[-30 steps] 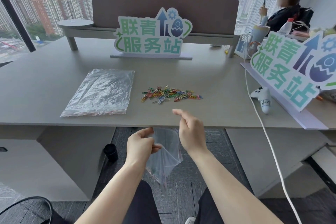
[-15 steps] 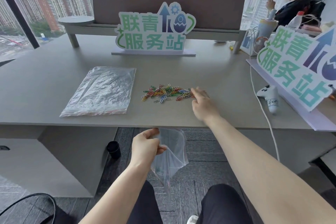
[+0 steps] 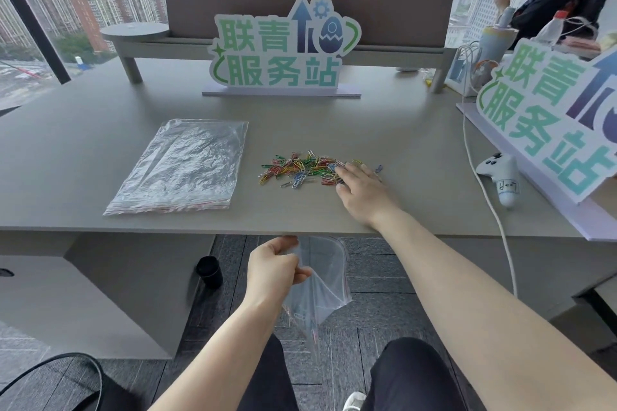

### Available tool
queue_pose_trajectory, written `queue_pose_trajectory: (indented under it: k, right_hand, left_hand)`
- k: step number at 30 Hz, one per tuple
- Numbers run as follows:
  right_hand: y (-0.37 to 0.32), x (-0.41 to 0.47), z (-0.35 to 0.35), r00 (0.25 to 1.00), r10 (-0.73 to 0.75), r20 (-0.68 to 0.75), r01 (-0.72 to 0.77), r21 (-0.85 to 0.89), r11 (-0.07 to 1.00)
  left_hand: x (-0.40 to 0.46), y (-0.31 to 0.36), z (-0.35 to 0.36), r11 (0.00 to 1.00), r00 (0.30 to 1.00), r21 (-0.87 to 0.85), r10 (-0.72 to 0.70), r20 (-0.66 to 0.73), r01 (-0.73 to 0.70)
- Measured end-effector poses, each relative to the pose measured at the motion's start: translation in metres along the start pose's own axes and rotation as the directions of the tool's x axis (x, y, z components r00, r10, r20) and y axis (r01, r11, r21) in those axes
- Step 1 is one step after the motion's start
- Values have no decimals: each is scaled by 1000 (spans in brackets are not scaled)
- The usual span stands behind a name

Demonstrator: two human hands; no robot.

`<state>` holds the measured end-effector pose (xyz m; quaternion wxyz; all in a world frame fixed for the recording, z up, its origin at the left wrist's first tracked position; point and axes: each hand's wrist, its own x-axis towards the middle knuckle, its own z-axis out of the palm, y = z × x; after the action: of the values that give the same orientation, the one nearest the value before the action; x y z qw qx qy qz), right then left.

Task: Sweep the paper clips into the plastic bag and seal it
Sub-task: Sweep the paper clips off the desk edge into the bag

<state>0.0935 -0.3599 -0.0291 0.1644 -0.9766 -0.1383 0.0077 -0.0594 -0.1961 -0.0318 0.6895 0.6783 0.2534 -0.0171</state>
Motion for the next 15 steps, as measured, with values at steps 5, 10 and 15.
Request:
queue_pose_trajectory:
  k: [5, 10, 15]
  right_hand:
    - [-13, -22, 1, 998, -64, -5, 64, 67, 996]
    - [-14, -17, -5, 997, -17, -75, 28, 150, 988]
    - [-21, 0, -3, 997, -59, 48, 57, 49, 997]
  left_hand:
    - [-1, 0, 1, 1000, 1000, -14, -7, 7, 7]
    - [-1, 2, 2, 1000, 1000, -16, -10, 12, 10]
    - [-1, 1, 0, 1000, 1000, -10, -3, 17, 3]
